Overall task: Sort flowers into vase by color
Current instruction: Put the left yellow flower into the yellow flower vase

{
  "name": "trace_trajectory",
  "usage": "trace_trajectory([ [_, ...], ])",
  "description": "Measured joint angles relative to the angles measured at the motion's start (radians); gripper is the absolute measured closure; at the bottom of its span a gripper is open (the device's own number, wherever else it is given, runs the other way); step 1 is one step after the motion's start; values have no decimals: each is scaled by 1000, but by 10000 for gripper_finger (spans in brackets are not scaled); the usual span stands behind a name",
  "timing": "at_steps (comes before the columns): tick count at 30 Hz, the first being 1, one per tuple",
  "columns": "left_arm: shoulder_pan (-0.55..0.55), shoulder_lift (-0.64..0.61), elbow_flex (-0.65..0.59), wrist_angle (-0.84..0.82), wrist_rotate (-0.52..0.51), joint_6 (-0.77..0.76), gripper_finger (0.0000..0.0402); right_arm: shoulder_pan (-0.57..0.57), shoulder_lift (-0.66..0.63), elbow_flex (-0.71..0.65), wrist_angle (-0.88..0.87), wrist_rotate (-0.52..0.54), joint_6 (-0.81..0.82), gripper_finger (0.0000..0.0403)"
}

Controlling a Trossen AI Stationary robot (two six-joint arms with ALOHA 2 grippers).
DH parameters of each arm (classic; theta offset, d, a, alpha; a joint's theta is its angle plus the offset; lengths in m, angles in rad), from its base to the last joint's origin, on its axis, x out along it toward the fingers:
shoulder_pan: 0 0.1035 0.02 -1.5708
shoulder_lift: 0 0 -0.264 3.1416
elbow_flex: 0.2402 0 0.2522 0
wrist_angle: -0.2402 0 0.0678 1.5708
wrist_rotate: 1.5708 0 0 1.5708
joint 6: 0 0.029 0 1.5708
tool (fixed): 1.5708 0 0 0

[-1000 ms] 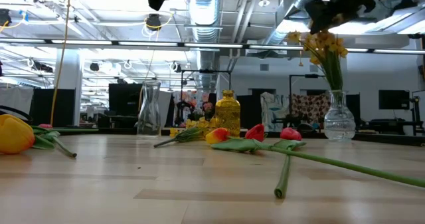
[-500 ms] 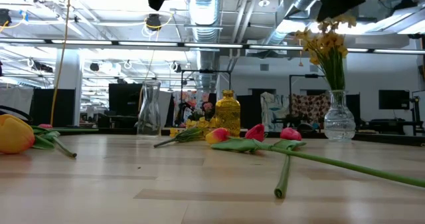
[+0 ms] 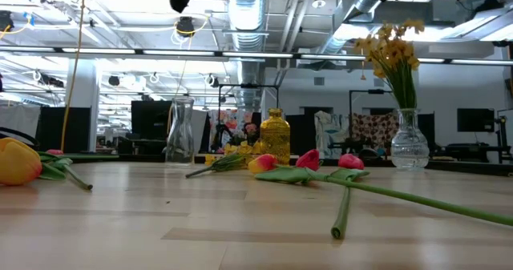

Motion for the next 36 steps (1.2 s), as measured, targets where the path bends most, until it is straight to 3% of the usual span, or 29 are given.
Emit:
trace_trajectory([
  [11, 0, -141, 0, -441, -1, -288, 210, 99, 2, 24, 53, -146, 0, 154],
  [21, -6, -119, 0, -843, 83, -495, 210, 185, 10, 24, 117, -316, 1, 154],
  [24, -10, -93, 0, -896, 83, -460, 210, 204, 25, 24, 123, -339, 1, 154],
  [32, -20, 16, 0, -918, 108, -181, 210, 247, 81, 24, 125, -343, 1, 154],
  [36, -23, 74, 0, -932, 122, -154, 210, 264, 104, 24, 125, -343, 1, 154],
])
